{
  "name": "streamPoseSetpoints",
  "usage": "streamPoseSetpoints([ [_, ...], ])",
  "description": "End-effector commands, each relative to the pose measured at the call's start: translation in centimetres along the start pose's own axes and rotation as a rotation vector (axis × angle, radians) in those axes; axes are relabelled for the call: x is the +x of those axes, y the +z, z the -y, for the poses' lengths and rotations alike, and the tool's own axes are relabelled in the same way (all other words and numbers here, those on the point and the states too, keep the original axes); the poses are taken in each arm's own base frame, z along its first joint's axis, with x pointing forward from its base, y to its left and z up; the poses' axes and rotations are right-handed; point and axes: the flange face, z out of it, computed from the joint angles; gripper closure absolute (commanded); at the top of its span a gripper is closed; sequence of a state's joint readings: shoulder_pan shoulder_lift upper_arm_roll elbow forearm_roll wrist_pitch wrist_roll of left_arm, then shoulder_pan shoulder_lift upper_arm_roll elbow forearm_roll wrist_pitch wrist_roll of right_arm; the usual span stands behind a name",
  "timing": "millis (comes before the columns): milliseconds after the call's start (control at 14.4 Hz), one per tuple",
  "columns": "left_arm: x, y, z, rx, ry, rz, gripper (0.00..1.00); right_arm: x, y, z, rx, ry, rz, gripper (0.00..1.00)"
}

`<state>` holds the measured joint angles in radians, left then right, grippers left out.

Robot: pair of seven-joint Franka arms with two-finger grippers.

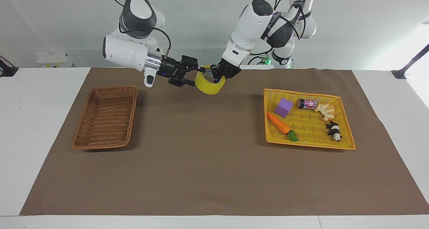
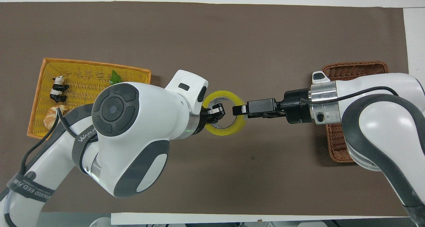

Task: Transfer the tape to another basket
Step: 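Grasp the tape roll with the right gripper beside the left gripper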

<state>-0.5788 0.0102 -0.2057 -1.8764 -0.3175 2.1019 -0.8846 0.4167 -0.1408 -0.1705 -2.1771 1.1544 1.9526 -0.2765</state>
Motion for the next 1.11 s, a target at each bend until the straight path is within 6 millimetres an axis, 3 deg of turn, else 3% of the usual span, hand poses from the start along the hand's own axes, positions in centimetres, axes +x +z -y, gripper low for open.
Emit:
streamPoseSetpoints([
  [0,-0.2,-1.0,0.0,-0.013,0.013,-0.009,1.0,-0.9,-0.1,0.0,0.026,-0.016,0.0,0.01],
  [764,-0.3,-0.8,0.0,-0.007,0.014,-0.004,1.0,-1.2,0.5,-0.9,0.069,0.015,-0.004,0.01],
  [1042,-0.3,-0.8,0.1,-0.006,0.016,-0.003,1.0,-1.3,0.6,-0.9,0.069,0.017,-0.002,0.15],
])
